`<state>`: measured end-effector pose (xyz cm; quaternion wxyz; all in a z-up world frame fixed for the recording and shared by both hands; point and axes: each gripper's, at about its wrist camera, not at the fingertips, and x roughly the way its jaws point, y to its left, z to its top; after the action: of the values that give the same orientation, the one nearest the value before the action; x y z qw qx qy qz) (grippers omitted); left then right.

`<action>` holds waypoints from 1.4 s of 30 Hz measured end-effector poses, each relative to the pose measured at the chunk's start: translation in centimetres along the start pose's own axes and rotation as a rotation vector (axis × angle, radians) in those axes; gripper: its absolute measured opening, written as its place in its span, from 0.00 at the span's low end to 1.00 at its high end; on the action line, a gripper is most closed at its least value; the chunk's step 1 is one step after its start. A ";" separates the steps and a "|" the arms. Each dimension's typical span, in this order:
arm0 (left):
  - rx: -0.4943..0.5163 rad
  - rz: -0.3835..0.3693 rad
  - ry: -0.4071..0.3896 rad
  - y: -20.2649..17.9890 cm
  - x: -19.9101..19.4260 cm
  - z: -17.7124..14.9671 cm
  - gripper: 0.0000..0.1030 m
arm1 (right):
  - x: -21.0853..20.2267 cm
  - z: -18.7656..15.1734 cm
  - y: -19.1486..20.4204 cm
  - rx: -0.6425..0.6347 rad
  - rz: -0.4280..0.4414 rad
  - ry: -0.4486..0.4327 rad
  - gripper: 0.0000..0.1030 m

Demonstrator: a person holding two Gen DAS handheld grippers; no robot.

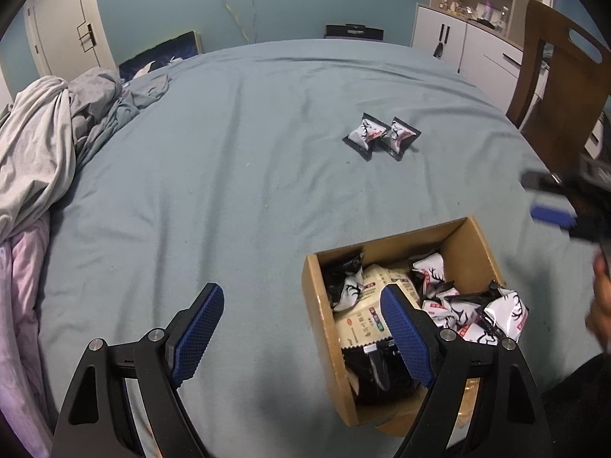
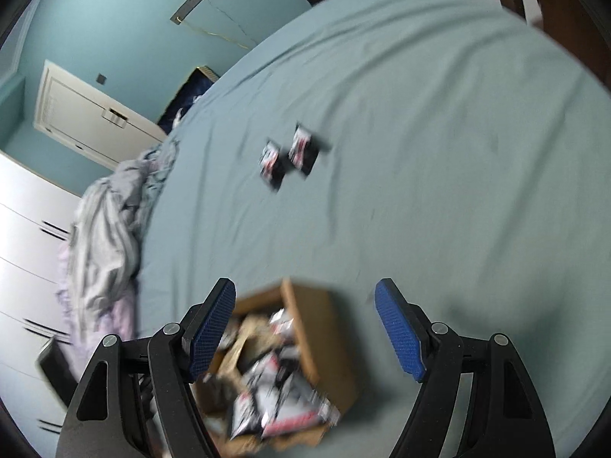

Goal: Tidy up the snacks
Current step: 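Move both open grippers toward the last two white packets, then grasp a white deer packet with the right gripper while the left grasps the other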

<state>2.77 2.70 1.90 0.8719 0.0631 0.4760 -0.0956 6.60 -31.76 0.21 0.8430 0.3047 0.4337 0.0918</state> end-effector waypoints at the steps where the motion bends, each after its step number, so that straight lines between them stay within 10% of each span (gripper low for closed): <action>1: 0.001 -0.001 0.000 0.0 0.0 0.1 0.83 | 0.7 1.1 0.3 -0.017 -0.022 -0.006 0.73; 13: 0.087 -0.014 0.003 -0.9 1.8 2.1 0.83 | 12.2 8.8 4.3 -0.279 -0.121 0.043 0.73; 24: 0.179 -0.048 0.033 -1.9 6.8 8.0 0.83 | 21.3 8.9 7.9 -0.542 -0.188 0.063 0.73; 27: 0.220 -0.059 0.046 -3.0 9.0 10.3 0.83 | 21.5 8.2 8.1 -0.606 -0.211 0.056 0.33; 42: 0.288 -0.020 0.128 -8.5 22.0 18.5 0.83 | 2.1 3.5 5.4 -0.461 -0.128 -0.069 0.32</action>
<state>27.58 -11.61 -6.83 0.8206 0.1889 0.5128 -0.1674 11.19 -28.11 3.55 0.9086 0.0790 0.3908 0.1243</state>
